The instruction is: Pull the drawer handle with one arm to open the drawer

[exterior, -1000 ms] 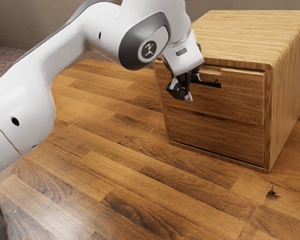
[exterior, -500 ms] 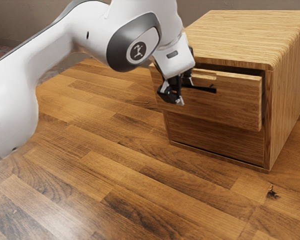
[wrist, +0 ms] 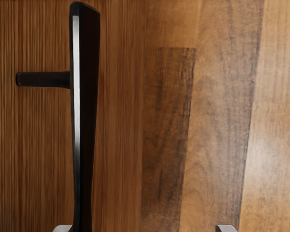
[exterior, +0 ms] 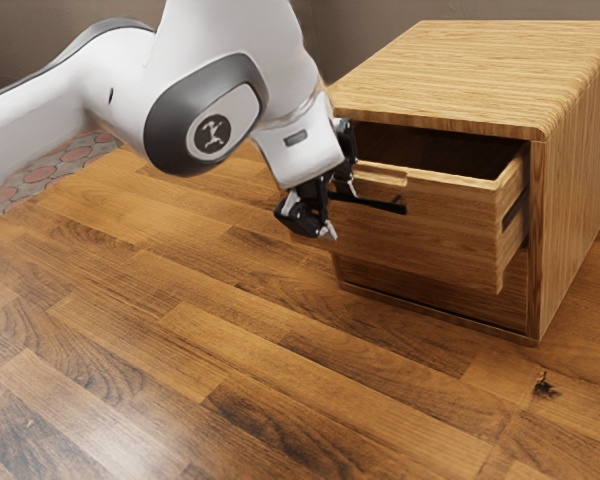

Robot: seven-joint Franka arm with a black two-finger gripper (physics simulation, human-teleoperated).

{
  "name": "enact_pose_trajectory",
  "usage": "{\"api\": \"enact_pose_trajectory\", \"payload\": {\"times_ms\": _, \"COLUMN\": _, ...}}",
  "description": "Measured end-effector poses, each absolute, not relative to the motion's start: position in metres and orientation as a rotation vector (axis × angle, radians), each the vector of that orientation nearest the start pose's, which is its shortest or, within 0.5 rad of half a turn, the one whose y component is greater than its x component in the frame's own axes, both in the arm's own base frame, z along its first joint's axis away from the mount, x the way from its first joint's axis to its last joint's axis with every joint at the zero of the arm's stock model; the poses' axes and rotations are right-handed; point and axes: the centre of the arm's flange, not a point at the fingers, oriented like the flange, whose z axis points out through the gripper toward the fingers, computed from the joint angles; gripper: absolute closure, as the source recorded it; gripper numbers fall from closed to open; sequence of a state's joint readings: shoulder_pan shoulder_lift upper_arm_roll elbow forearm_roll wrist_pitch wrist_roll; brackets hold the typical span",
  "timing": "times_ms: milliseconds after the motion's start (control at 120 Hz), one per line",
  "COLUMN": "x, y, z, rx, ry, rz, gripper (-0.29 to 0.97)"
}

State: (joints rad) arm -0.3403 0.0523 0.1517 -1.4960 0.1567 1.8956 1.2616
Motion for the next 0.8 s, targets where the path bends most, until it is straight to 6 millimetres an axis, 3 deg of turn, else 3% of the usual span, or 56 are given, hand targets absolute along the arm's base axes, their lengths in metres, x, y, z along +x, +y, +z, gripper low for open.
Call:
{"api": "enact_pose_trajectory", "payload": {"times_ms": 375, "x": 0.552, "y": -0.102, "z": 0.674, "rx": -2.074, "ry": 1.914, "rz": -0.333, "gripper": 0.38}}
{"api": "enact_pose_trajectory", "payload": {"times_ms": 467, "x": 0.538, "y": -0.1, "z": 0.68, "rx": -2.071, "ry": 1.921, "rz": -0.349, "gripper": 0.45}}
{"api": "enact_pose_trajectory", "payload": {"times_ms": 550, "x": 0.519, "y": -0.084, "z": 0.709, "rx": -2.067, "ry": 1.871, "rz": -0.408, "gripper": 0.42}}
{"api": "enact_pose_trajectory", "payload": {"times_ms": 625, "x": 0.485, "y": -0.114, "z": 0.754, "rx": -1.965, "ry": 1.891, "rz": -0.516, "gripper": 0.39}}
{"api": "enact_pose_trajectory", "payload": {"times_ms": 692, "x": 0.469, "y": -0.126, "z": 0.775, "rx": -1.926, "ry": 1.89, "rz": -0.568, "gripper": 0.35}}
{"api": "enact_pose_trajectory", "payload": {"times_ms": 800, "x": 0.446, "y": -0.108, "z": 0.795, "rx": -2.048, "ry": 1.772, "rz": -0.581, "gripper": 0.25}}
